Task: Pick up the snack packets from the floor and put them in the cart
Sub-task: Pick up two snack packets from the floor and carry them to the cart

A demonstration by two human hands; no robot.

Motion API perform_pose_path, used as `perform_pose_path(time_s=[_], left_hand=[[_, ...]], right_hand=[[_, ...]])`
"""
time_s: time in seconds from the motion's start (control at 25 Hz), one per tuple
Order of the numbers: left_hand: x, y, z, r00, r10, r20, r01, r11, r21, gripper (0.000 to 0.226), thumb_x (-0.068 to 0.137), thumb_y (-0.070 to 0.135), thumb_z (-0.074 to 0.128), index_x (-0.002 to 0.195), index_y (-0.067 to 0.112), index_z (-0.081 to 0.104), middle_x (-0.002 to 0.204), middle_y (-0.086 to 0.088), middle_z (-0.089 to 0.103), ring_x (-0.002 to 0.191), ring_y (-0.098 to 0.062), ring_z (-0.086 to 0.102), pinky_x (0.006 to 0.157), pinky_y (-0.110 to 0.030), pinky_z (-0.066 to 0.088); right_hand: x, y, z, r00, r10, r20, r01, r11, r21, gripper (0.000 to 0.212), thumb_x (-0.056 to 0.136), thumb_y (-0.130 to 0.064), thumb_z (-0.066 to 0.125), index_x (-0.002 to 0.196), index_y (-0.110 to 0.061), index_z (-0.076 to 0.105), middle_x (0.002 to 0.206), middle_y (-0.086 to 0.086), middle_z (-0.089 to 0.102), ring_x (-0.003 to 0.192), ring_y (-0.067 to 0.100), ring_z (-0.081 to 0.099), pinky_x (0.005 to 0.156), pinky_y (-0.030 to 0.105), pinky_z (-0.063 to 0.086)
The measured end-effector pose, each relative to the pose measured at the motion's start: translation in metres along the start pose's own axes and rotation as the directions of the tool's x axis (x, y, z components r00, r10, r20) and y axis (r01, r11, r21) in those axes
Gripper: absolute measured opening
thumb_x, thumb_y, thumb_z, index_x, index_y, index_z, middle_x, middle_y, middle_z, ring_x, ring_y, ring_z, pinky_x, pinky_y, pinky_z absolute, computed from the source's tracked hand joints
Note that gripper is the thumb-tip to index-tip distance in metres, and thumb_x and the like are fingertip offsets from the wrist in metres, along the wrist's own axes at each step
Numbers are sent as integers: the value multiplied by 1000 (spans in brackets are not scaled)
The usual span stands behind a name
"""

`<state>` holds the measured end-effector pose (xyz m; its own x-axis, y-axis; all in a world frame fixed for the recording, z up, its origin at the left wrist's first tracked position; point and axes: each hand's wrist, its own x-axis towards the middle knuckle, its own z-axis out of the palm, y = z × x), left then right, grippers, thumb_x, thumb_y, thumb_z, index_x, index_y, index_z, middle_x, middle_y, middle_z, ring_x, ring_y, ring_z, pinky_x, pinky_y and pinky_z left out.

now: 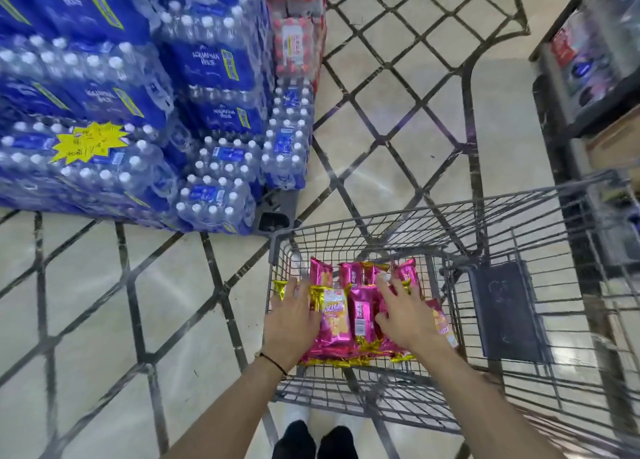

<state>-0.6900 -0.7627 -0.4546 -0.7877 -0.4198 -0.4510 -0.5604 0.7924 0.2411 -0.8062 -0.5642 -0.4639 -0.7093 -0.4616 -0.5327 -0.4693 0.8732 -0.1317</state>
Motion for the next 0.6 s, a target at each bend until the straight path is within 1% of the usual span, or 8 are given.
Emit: perform_pose_path(time_s=[0.2, 0.32, 0.44, 0.6], left_hand=[[17, -5, 32, 999, -24, 41, 25, 999, -26, 67, 94, 38, 55, 152, 23, 25, 161, -4, 24, 139, -42, 35, 106, -49, 44], [23, -5, 42, 1000, -10, 16, 10, 999, -42, 63, 91, 37, 54, 147, 24, 28, 157, -2, 28, 135, -39, 39, 106, -47, 42], [27, -6, 47, 1000, -8, 25, 9, 999, -36, 63, 89, 38, 51, 145, 25, 26, 156, -3, 30, 135, -35, 41, 108, -47, 40], [20, -1, 40, 997, -60, 54, 64, 995, -81, 67, 92, 36, 53, 152, 27, 23, 162, -4, 21, 142, -42, 31, 111, -50, 39]], right_hand=[[17, 9, 32, 999, -27, 35, 26, 999, 32, 78, 95, -39, 53, 156, -32, 4, 163, 4, 17, 146, 44, 17, 99, 51, 51], [21, 11, 38, 999, -28, 29, 27, 999, 41, 79, 96, -38, 53, 156, -33, 2, 163, 3, 16, 146, 45, 16, 97, 48, 53], [23, 11, 39, 999, -37, 17, 36, 999, 32, 78, 96, -36, 52, 157, -31, 3, 162, 4, 17, 145, 46, 19, 95, 45, 55], [20, 8, 37, 999, -43, 4, 43, 999, 31, 76, 96, -34, 52, 156, -31, 7, 161, 5, 19, 145, 45, 21, 92, 43, 57]])
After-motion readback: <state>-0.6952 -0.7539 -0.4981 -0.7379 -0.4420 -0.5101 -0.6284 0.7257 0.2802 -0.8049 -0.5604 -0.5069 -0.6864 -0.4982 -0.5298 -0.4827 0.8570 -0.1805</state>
